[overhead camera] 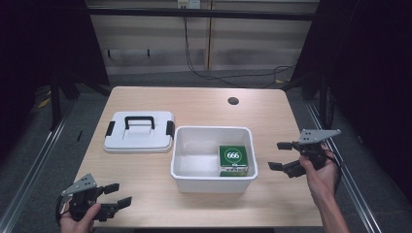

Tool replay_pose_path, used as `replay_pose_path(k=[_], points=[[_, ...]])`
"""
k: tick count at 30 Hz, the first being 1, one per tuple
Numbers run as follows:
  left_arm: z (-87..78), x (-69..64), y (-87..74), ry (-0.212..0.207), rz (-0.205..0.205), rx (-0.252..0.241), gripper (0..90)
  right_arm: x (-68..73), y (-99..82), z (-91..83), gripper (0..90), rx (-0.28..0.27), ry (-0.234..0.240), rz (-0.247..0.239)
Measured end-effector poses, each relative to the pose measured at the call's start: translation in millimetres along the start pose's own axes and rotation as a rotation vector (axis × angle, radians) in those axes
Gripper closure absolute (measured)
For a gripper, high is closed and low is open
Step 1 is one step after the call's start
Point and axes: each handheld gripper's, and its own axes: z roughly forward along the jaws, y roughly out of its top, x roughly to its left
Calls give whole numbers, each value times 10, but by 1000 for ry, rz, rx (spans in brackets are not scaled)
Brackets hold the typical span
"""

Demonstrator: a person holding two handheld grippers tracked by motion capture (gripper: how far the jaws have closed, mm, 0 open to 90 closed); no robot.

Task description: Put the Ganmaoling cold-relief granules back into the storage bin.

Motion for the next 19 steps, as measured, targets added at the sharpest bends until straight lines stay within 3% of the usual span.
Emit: replay_pose_path(k=[5,16,19], points=[[-2,-3,2,-2,2,0,213,45,-210,-98,132,-43,-59,36],[-3,4,0,-2,-4,-2,213,41,-712,-118,129,-5,-148,91],[-3,2,3,-8,2,0,213,25,-826,-83,133,11,-125,117]])
